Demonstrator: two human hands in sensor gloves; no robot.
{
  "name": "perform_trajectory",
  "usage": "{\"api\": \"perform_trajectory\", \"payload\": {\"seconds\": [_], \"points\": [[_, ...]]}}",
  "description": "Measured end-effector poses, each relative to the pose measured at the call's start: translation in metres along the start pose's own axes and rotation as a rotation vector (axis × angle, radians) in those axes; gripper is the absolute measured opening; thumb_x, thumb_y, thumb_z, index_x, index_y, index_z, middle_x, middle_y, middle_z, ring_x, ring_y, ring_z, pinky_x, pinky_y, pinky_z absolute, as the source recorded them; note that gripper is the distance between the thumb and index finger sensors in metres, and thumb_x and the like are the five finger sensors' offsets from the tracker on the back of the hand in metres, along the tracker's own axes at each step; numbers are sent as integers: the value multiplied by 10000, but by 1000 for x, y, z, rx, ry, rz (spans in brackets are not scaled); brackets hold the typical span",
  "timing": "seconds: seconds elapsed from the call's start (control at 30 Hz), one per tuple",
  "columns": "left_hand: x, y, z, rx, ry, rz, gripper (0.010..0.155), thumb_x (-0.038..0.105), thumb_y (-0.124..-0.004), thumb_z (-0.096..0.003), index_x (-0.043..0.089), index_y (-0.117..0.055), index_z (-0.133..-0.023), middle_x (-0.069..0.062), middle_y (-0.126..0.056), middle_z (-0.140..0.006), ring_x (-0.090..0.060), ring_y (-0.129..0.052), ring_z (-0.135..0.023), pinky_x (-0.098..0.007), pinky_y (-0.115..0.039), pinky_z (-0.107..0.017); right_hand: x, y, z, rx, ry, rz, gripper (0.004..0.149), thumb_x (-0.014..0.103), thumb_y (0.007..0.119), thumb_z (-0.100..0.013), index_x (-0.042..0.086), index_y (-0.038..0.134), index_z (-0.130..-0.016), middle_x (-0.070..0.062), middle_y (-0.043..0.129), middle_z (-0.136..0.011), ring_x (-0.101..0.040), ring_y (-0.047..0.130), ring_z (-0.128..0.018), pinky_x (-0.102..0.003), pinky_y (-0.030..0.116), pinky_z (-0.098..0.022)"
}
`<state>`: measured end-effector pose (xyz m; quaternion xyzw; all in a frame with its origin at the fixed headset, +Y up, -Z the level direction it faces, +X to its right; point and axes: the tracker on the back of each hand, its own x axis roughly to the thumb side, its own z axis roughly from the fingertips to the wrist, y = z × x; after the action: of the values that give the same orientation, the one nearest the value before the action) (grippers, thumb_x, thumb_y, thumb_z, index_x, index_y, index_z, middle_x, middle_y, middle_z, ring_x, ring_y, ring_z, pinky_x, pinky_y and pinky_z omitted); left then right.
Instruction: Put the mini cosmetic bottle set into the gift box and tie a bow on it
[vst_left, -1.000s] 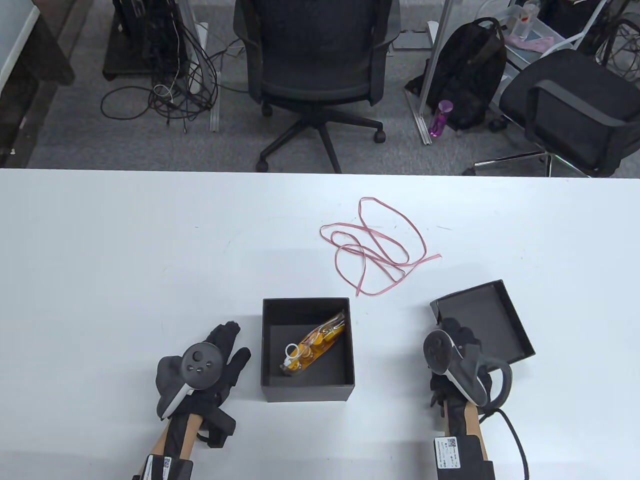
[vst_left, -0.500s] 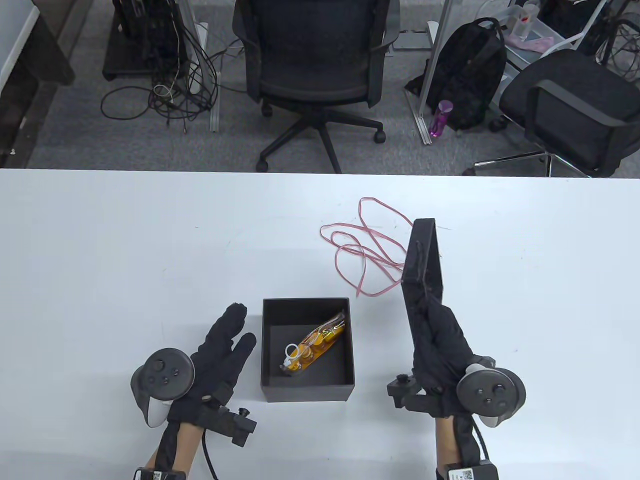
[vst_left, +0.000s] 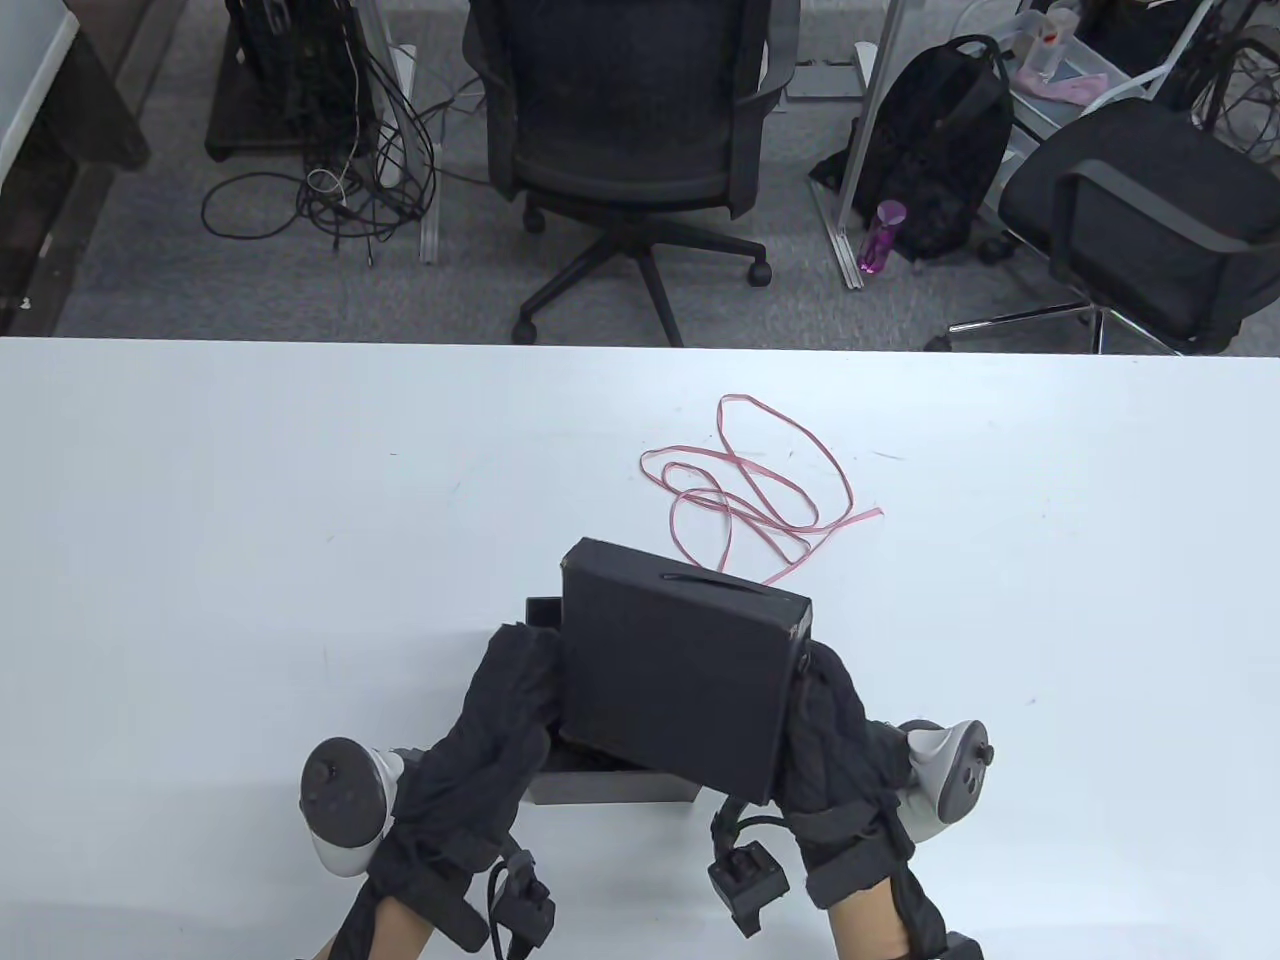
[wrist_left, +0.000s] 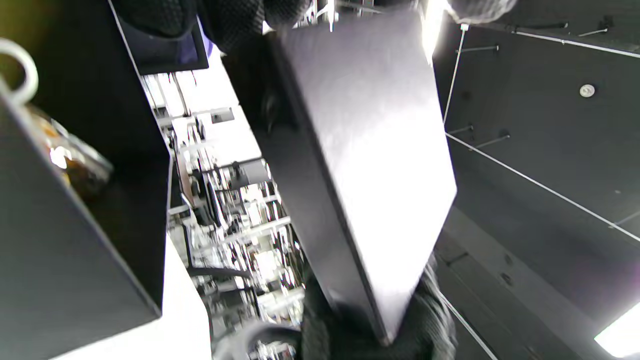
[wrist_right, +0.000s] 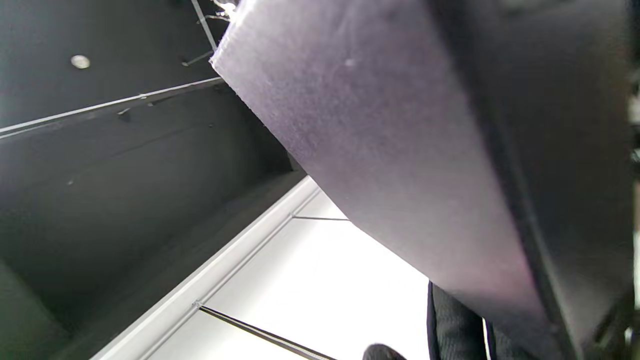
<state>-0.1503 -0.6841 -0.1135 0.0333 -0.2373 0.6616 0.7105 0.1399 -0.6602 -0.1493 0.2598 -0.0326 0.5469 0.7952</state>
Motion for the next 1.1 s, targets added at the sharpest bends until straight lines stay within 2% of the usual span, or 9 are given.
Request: {"api": "perform_trajectory", "payload": {"seconds": [0.1, 0.27, 0.5, 0.6, 0.67, 0.73, 0.83, 0.9, 1.1], "points": [[-2, -9, 1, -32, 9, 28, 918, 637, -540, -575, 100, -87, -1167, -247, -378, -1193, -473, -678, -1032, -634, -658, -725, -9, 3, 1, 11, 63, -84, 524, 296, 451, -617, 15, 454, -1059, -29, 785, -678, -147, 846, -413, -176, 818, -183], [-6, -11, 2, 11, 13, -6, 890, 581, -556, -599, 91, -55, -1148, -210, -458, -1159, -256, -862, -764, -412, -799, -569, -19, 2, 3, -39, 106, -102, 554, 273, 445, -626, -6, 345, -1094, -63, 755, -725, -158, 837, -457, -174, 828, -225], [-6, -11, 2, 47, 20, -27, 781, 470, -515, -636, 93, -58, -1145, -228, -430, -1151, -216, -866, -693, -312, -818, -450, -11, 12, 4, 15, 15, 195, 789, 414, 563, -663, -70, 129, -1110, -225, 559, -922, -246, 756, -597, -253, 809, -376], [-5, -11, 3, 56, 14, -48, 758, 460, -503, -639, 89, -79, -1145, -247, -386, -1159, -245, -847, -710, -336, -806, -470, -5, 19, 5, 8, -53, 386, 786, 356, 555, -662, -99, 80, -1093, -357, 372, -1029, -417, 642, -749, -497, 709, -566], [-1, -12, 3, 62, 8, -99, 753, 453, -493, -644, 75, -76, -1143, -268, -346, -1160, -288, -810, -774, -374, -789, -526, 1, 21, 6, -30, -85, 510, 750, 315, 539, -657, -106, 98, -1095, -427, 268, -1050, -567, 504, -845, -684, 559, -588], [1, -15, 3, 54, -6, -142, 764, 447, -486, -646, 42, -61, -1135, -306, -254, -1159, -437, -642, -950, -539, -682, -672, 2, 21, 6, -46, -85, 562, 713, 295, 509, -657, -107, 130, -1106, -455, 195, -1055, -645, 365, -881, -778, 464, -564], [3, -17, 3, 36, 17, -200, 783, 448, -469, -651, -13, -50, -1125, -366, -145, -1137, -618, -343, -1029, -739, -477, -712, -2, 16, 5, -82, -17, 524, 669, 265, 480, -654, -123, 191, -1116, -475, 143, -1052, -700, 205, -864, -844, 348, -523], [2, -18, 3, 26, 54, -210, 790, 450, -457, -654, -43, -51, -1120, -401, -69, -1115, -680, -212, -1000, -788, -390, -686, -6, 12, 5, -95, 47, 496, 658, 247, 466, -654, -144, 205, -1115, -498, 131, -1041, -720, 147, -841, -865, 302, -500], [1, -18, 2, 19, 124, -235, 809, 458, -457, -656, -87, -75, -1117, -437, -75, -1091, -720, -102, -939, -745, -315, -698, -29, 1, 5, -126, 227, 393, 651, 223, 458, -651, -177, 218, -1105, -530, 141, -1022, -742, 146, -818, -867, 305, -493]]}}
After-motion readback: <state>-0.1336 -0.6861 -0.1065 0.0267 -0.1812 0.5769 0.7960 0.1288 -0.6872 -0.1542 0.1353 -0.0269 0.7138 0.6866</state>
